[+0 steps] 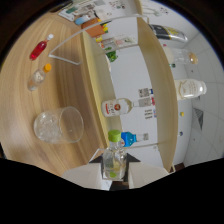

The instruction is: Make me a cup of Vodka Sunrise.

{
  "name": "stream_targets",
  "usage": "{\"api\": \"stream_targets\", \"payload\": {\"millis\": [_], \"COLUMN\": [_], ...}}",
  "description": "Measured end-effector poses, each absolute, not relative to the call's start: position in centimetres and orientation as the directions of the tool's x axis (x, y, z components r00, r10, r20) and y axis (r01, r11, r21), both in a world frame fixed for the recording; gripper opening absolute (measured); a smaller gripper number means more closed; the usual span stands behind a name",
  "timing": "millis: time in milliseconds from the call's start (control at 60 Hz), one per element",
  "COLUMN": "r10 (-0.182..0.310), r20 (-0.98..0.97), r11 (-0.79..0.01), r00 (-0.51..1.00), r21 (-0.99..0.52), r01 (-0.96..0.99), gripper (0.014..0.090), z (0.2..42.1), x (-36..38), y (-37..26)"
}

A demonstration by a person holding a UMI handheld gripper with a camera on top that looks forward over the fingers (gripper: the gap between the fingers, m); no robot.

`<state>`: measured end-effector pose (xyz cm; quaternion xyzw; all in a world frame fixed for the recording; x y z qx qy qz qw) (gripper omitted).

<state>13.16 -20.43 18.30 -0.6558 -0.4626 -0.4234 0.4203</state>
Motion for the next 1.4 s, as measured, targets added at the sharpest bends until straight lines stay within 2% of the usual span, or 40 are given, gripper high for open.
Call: {"api": "stream_targets", "payload": {"millis": [200,367,533,700,783,850,967,1000,1100,1183,1283,1400], "r10": [0.306,0.361,0.374,0.372,0.362,0.335,0.277,0.241,0.166,0.133,0.105,0.063], "r20": [0.916,0.811,0.768,0.788,0.837,0.904,0.95,0.93,0.754,0.542,0.319,0.094], "r11": [-0.098,-0.073,-0.065,-0.078,-0.102,-0.138,-0.175,-0.197,-0.186,-0.181,-0.217,-0.309], "r00": [-0.261,-0.46,-0.519,-0.49,-0.41,-0.266,0.145,0.276,0.636,0.83,0.942,0.994], "r21": [0.303,0.517,0.58,0.553,0.473,0.326,-0.098,-0.232,-0.609,-0.81,-0.917,-0.945], "r01": [0.948,0.853,0.812,0.83,0.875,0.935,0.98,0.952,0.771,0.558,0.335,0.109], "gripper": [0.0351,0.0353,0.0352,0.0353,0.0352,0.0352,0.0353,0.0353,0.0354,0.0354,0.0353,0.0353], "z": [19.2,18.9,19.2,19.5,20.0,21.1,23.2,24.2,25.3,24.4,21.3,15.9], "x": [12.3,12.5,11.6,11.5,11.7,11.6,10.6,10.7,10.8,11.5,12.7,14.0], "y": [-20.3,-20.5,-20.2,-20.0,-20.1,-20.2,-20.9,-21.0,-21.6,-21.7,-21.2,-20.4]}}
